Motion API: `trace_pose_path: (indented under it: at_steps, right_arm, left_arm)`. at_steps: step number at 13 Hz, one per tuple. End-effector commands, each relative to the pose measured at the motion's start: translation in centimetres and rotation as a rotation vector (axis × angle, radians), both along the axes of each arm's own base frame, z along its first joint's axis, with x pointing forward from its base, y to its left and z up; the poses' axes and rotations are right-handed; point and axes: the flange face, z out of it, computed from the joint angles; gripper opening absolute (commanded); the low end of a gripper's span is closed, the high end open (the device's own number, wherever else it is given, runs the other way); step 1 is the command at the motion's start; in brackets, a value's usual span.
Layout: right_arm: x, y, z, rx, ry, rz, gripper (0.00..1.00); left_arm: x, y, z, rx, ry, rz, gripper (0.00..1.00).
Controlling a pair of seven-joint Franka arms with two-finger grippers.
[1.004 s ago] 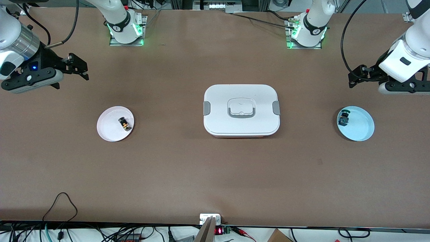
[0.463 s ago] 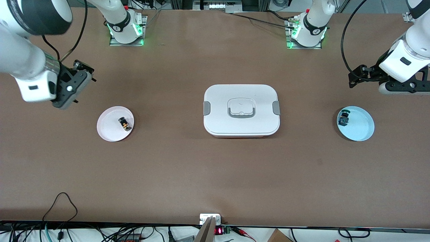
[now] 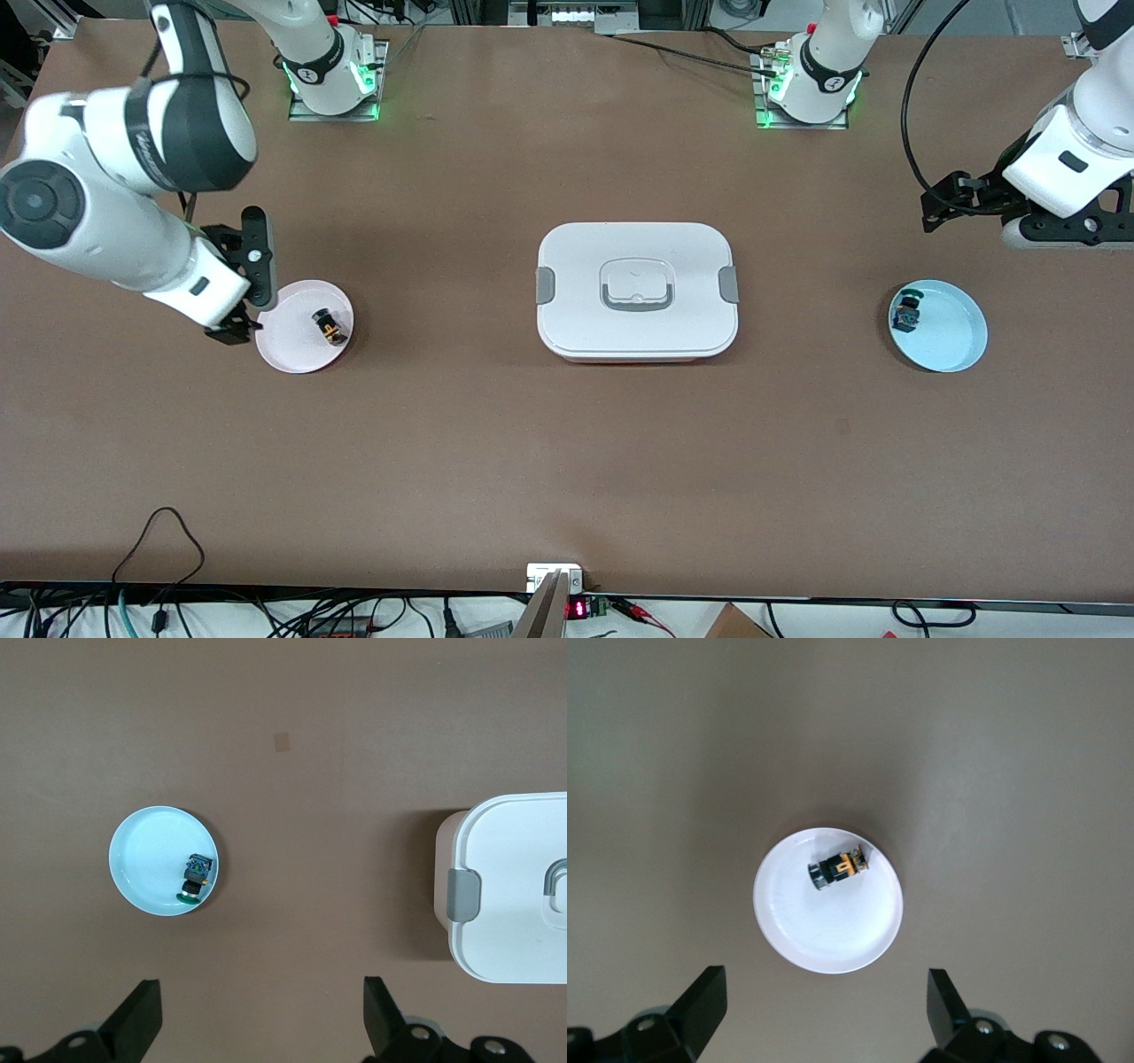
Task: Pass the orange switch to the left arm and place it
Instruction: 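Move the right gripper down over the orange switch on the white plate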
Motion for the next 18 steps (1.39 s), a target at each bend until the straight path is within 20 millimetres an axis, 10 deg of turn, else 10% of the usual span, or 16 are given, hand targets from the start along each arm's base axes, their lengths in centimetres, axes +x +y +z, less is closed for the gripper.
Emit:
trace_pose_path:
  at_steps: [1, 12, 18]
  right_arm:
    - [0.7, 0.8, -3.9, 0.006, -0.003, 0.244, 1.0]
    - [-3.9, -0.9, -18.2, 0.031, -0.068, 0.423, 1.0]
    - [-4.5, -1.5, -20.5, 0.036, -0.073, 0.46, 1.0]
  left_arm:
    - [0.3, 0.2, 0.6, 0.021, -0.003, -0.002, 1.0]
    - [0.9, 0.4, 0.7, 0.019, -0.006, 0.003, 1.0]
    - [0.8, 0.3, 0.8, 0.019, -0.007, 0.003, 1.0]
